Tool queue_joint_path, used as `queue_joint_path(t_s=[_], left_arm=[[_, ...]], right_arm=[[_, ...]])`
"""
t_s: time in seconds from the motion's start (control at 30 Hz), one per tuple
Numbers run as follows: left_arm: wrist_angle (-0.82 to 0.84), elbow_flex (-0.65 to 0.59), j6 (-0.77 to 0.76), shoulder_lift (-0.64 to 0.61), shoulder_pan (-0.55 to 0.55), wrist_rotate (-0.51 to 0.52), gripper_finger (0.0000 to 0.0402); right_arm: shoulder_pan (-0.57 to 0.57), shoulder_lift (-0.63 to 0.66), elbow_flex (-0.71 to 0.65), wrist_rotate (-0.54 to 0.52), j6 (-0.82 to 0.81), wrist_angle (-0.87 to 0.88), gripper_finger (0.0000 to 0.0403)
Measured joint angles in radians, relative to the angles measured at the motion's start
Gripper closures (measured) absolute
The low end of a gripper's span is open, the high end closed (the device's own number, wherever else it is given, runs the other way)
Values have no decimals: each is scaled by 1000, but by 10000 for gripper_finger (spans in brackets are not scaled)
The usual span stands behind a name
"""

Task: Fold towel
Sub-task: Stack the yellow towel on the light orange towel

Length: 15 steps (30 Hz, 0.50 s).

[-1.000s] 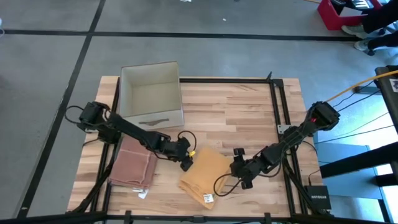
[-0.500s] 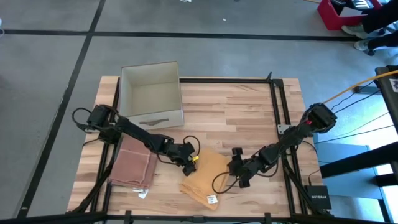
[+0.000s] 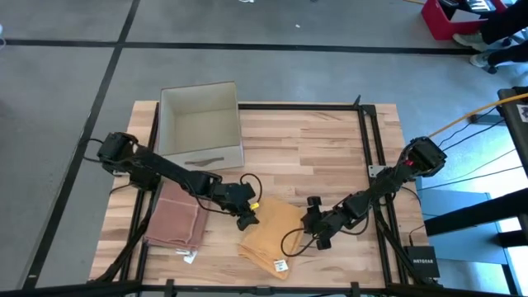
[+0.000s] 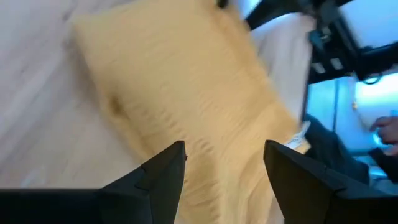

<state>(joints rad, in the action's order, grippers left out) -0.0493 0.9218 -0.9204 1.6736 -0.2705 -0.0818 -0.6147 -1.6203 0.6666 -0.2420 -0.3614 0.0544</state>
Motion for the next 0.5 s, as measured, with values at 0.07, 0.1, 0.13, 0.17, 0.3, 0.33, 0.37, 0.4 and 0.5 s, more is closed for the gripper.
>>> queue_joint_path(t_s=[0.07, 0.1, 0.13, 0.17, 0.3, 0.33, 0.37, 0.4, 0.5], left_arm=[[-52, 0, 15, -1, -7, 5, 192], [-79, 0, 20, 0, -9, 5, 192], [-114, 0, 20, 9, -9, 3, 192], [-145, 1, 17, 17, -9, -3, 192], [-178, 0, -15, 72, 6, -63, 192], [-178, 0, -27, 84, 9, -77, 192], [-176, 0, -39, 94, 13, -103, 192], [-176, 0, -42, 107, 20, -139, 192], [-204, -2, -53, 120, 29, -197, 191]], right_arm=[[0, 0, 0, 0, -2, 0, 194], [0, 0, 0, 0, -2, 0, 194], [0, 0, 0, 0, -2, 0, 194], [0, 0, 0, 1, -3, 0, 194], [0, 0, 0, 3, -6, -1, 194], [0, 0, 0, 2, -6, -1, 194], [0, 0, 0, 3, -6, 0, 194], [0, 0, 0, 3, -6, 0, 194], [0, 0, 0, 2, -3, 0, 194]])
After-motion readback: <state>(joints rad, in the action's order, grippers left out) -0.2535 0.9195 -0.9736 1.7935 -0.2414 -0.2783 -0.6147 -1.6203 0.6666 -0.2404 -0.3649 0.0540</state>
